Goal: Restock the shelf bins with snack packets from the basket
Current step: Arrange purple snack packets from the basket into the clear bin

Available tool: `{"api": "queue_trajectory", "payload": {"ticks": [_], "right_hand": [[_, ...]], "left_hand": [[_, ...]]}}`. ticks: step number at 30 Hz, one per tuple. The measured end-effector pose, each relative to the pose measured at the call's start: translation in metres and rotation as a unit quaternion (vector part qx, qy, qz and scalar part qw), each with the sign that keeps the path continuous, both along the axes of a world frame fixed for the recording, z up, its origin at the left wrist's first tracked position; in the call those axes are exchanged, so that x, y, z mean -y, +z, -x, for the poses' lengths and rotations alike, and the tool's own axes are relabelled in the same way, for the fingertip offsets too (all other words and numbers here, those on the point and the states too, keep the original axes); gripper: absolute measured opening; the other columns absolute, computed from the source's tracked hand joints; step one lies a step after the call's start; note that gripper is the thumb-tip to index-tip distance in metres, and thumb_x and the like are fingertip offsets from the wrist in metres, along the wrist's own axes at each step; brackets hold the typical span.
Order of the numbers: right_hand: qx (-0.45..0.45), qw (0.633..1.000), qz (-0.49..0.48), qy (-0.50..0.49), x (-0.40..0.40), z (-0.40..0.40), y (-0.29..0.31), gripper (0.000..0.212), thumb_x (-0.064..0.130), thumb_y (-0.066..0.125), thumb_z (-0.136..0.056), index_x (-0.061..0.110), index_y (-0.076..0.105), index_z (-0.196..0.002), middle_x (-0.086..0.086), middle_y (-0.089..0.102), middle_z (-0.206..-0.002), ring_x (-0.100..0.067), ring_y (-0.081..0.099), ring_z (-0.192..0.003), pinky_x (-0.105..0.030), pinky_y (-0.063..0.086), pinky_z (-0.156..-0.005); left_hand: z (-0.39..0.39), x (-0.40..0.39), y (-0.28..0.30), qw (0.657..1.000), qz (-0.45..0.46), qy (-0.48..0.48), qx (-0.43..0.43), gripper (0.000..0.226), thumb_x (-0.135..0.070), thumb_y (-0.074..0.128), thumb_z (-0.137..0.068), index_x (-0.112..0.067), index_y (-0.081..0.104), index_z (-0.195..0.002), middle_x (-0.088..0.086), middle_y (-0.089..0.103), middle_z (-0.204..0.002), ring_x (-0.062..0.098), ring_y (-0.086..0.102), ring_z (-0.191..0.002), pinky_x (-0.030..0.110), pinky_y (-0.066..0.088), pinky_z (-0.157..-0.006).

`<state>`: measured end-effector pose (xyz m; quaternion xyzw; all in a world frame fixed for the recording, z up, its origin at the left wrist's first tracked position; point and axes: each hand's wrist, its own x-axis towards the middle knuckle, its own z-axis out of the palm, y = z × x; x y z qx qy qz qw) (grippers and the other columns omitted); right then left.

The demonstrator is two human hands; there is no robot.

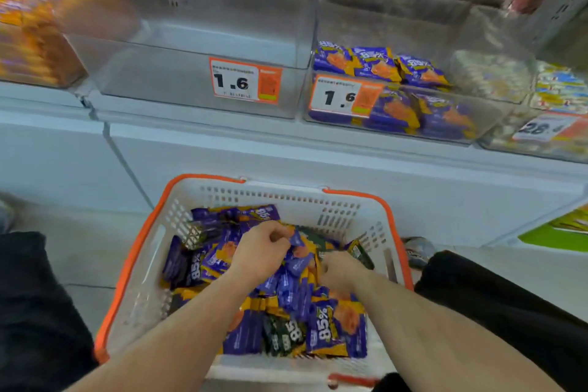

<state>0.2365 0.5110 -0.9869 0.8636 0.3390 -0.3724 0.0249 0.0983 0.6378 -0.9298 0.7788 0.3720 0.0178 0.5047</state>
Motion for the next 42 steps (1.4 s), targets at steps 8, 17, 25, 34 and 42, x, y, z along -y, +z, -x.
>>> {"api": "queue_trajectory", "payload": {"ticks": [8,17,25,34,42], "right_hand": [[-0.006,0.973,0.179,0.143,0.006,0.001,-0.011,0.023,0.022,0.066,-0.091,0.003,0.065,-0.103,-0.008,0.051,-0.087,-0.023,0.050,-0.082,-0.030,0.042,-0.070],[0.014,0.954,0.227,0.197,0.007,0.016,-0.016,0.023,0.011,0.064,-0.088,0.016,0.047,-0.073,-0.001,0.044,-0.078,-0.018,0.049,-0.084,-0.025,0.047,-0.076],[0.006,0.967,0.174,0.184,-0.008,-0.008,0.023,0.025,0.015,0.066,-0.090,0.005,0.065,-0.113,-0.008,0.062,-0.104,-0.024,0.057,-0.089,-0.035,0.051,-0.078],[-0.129,0.952,-0.235,-0.149,-0.035,-0.048,0.113,0.016,0.004,0.071,-0.084,0.013,0.060,-0.077,-0.010,0.062,-0.082,-0.020,0.058,-0.079,-0.037,0.048,-0.074],[0.098,0.898,-0.412,-0.120,-0.037,0.006,0.189,0.044,0.032,0.081,-0.073,0.029,0.048,-0.103,0.011,0.051,-0.108,-0.008,0.054,-0.093,-0.028,0.045,-0.076]], "left_hand": [[0.002,0.005,-0.010,0.999,0.017,-0.002,-0.032,0.009,-0.022,0.055,-0.097,-0.029,0.059,-0.099,-0.006,0.063,-0.096,0.029,0.067,-0.085,0.040,0.054,-0.067],[0.007,0.006,-0.013,0.999,0.031,0.010,-0.031,0.010,-0.020,0.056,-0.096,-0.030,0.059,-0.097,-0.006,0.065,-0.098,0.027,0.067,-0.085,0.040,0.055,-0.072],[0.016,0.000,-0.013,0.996,0.068,0.048,-0.025,0.017,-0.020,0.054,-0.098,-0.023,0.060,-0.113,-0.003,0.063,-0.109,0.014,0.062,-0.080,0.027,0.050,-0.065],[0.006,0.001,0.012,0.931,0.314,0.148,0.114,0.029,-0.029,0.062,-0.095,-0.019,0.057,-0.122,0.007,0.068,-0.113,0.029,0.069,-0.095,0.040,0.057,-0.076],[-0.007,-0.018,0.076,0.897,0.261,0.142,0.326,0.016,-0.003,0.057,-0.094,-0.011,0.071,-0.094,0.015,0.075,-0.089,0.028,0.071,-0.074,0.040,0.059,-0.063]]}}
